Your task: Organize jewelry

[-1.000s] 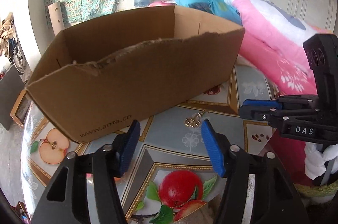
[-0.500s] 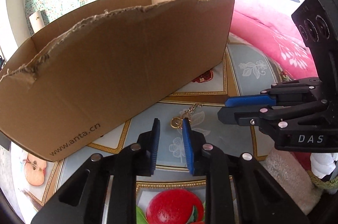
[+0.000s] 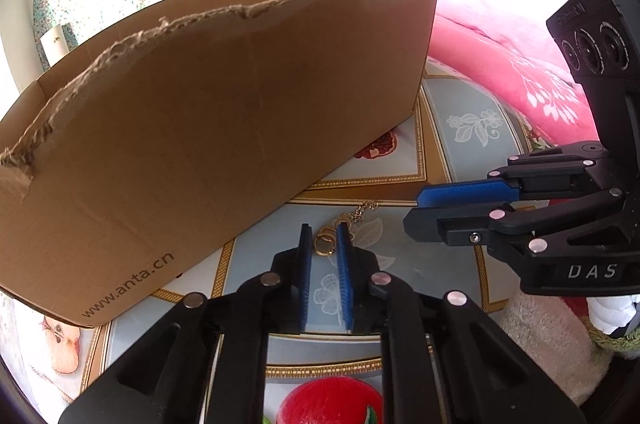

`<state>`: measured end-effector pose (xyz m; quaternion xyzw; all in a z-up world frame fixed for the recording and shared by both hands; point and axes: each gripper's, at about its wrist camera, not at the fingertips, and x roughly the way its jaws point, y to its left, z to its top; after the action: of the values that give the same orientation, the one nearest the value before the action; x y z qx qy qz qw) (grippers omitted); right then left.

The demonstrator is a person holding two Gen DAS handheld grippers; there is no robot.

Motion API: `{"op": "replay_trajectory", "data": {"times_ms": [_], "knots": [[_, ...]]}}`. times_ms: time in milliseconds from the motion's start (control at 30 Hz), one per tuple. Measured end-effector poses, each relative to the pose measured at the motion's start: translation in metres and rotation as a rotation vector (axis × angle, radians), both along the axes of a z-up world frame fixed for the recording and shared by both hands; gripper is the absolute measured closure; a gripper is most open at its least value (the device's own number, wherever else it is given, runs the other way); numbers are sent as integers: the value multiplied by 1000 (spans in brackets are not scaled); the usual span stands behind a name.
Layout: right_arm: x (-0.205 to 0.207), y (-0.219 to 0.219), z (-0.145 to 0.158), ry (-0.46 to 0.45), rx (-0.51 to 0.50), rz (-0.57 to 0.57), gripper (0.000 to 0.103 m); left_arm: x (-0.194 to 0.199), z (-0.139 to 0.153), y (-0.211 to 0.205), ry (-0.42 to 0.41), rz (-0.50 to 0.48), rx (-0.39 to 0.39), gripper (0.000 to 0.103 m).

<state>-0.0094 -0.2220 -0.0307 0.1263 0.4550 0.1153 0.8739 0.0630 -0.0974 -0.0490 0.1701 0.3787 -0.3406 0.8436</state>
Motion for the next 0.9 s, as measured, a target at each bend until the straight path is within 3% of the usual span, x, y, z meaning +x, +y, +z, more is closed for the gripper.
{"op": "replay_trajectory", "data": {"times_ms": [667,900], "knots": [[-6,-4,-3,-5,-4,-7,83,-13,6,17,26,53,-22,94],[2,3,5,-47,-90,6,83,-15,5,27,43,84,-33,94]]}}
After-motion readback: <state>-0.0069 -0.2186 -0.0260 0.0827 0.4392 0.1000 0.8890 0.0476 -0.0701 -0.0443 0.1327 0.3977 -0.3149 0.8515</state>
